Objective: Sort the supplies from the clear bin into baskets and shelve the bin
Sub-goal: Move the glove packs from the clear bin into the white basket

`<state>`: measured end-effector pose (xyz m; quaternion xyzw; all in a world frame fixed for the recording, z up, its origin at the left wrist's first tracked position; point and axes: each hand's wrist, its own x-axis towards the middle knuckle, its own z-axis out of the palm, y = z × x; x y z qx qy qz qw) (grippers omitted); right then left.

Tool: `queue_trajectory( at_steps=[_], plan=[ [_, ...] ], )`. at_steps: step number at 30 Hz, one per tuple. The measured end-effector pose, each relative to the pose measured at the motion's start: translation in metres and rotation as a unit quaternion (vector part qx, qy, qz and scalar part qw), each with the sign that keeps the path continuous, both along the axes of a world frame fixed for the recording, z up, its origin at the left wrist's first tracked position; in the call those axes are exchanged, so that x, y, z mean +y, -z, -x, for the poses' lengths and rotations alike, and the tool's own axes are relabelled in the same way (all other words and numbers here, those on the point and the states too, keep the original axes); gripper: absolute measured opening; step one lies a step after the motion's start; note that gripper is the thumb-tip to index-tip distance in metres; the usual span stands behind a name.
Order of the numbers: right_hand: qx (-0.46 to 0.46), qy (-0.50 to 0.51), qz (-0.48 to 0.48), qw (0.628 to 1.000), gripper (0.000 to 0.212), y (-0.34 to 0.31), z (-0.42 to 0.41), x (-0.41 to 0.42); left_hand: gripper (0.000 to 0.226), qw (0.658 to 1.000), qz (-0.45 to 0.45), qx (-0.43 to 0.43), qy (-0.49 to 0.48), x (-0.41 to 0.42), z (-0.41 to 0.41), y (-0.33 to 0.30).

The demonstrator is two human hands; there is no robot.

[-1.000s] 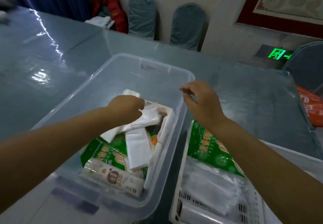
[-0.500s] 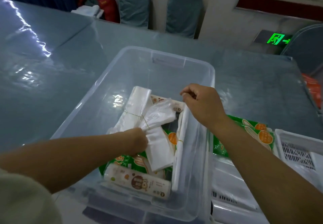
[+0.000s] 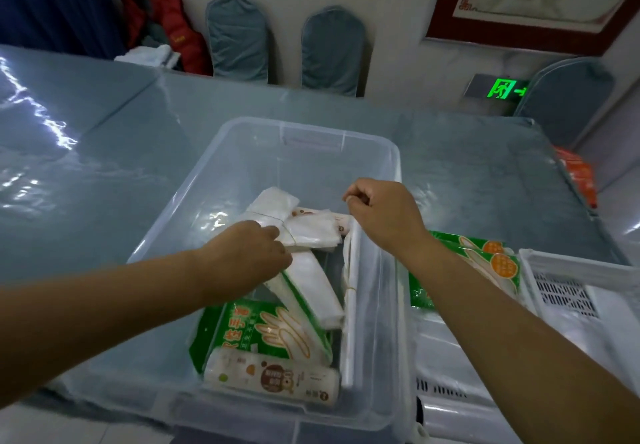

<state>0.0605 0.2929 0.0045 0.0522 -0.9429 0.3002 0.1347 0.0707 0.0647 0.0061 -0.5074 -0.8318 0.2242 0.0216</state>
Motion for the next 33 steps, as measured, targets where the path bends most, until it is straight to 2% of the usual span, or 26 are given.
queue_trajectory(
  at_steps=[3, 5, 7, 8, 10, 13, 15, 19, 23, 25, 27, 29, 31, 33],
  plan=[
    [-0.025, -0.003, -0.033, 0.999, 0.018, -0.001, 0.000, -0.001, 0.039, 0.994, -0.082, 0.023, -0.073, -0.017, -0.004, -0.035],
    [-0.057, 0.002, -0.047, 0.997, 0.017, -0.002, 0.000, -0.003, 0.033, 0.983, -0.157, 0.052, -0.087, -0.025, -0.006, -0.054],
    [-0.094, 0.001, -0.023, 0.995, 0.016, -0.006, 0.000, -0.004, 0.016, 0.962, -0.250, 0.080, -0.076, -0.028, -0.010, -0.071],
    [-0.112, -0.009, 0.018, 0.993, 0.016, -0.009, 0.000, -0.006, 0.007, 0.951, -0.291, 0.083, -0.063, -0.027, -0.011, -0.076],
    [-0.137, -0.035, 0.117, 0.983, 0.018, -0.016, -0.003, -0.011, 0.026, 0.929, -0.357, 0.083, -0.049, -0.023, -0.014, -0.084],
    [-0.171, -0.060, 0.208, 0.961, 0.022, -0.024, -0.011, -0.015, 0.031, 0.898, -0.434, 0.073, -0.015, -0.015, -0.015, -0.095],
    [-0.205, -0.066, 0.275, 0.937, 0.019, -0.028, -0.017, -0.015, 0.029, 0.875, -0.476, 0.087, 0.009, -0.007, -0.014, -0.100],
    [-0.220, -0.038, 0.430, 0.875, 0.028, -0.036, -0.022, -0.002, 0.022, 0.815, -0.572, 0.089, 0.030, 0.012, -0.006, -0.102],
    [-0.210, -0.009, 0.480, 0.852, 0.023, -0.042, -0.032, 0.024, 0.013, 0.760, -0.648, 0.051, 0.028, 0.042, -0.001, -0.104],
    [-0.169, 0.021, 0.493, 0.853, 0.017, -0.047, -0.038, 0.045, 0.012, 0.766, -0.640, 0.045, 0.023, 0.063, -0.001, -0.106],
    [-0.106, 0.073, 0.485, 0.865, 0.014, -0.053, -0.045, 0.072, 0.012, 0.797, -0.603, 0.040, 0.005, 0.084, -0.002, -0.106],
    [-0.049, 0.138, 0.412, 0.899, 0.015, -0.058, -0.053, 0.106, 0.026, 0.826, -0.563, 0.019, -0.035, 0.106, -0.004, -0.105],
    [-0.013, 0.175, 0.317, 0.932, 0.015, -0.058, -0.063, 0.144, 0.035, 0.838, -0.543, 0.010, -0.055, 0.128, -0.007, -0.102],
    [-0.006, 0.184, 0.256, 0.949, 0.013, -0.052, -0.071, 0.180, 0.037, 0.849, -0.526, 0.003, -0.055, 0.151, -0.011, -0.095]
  ],
)
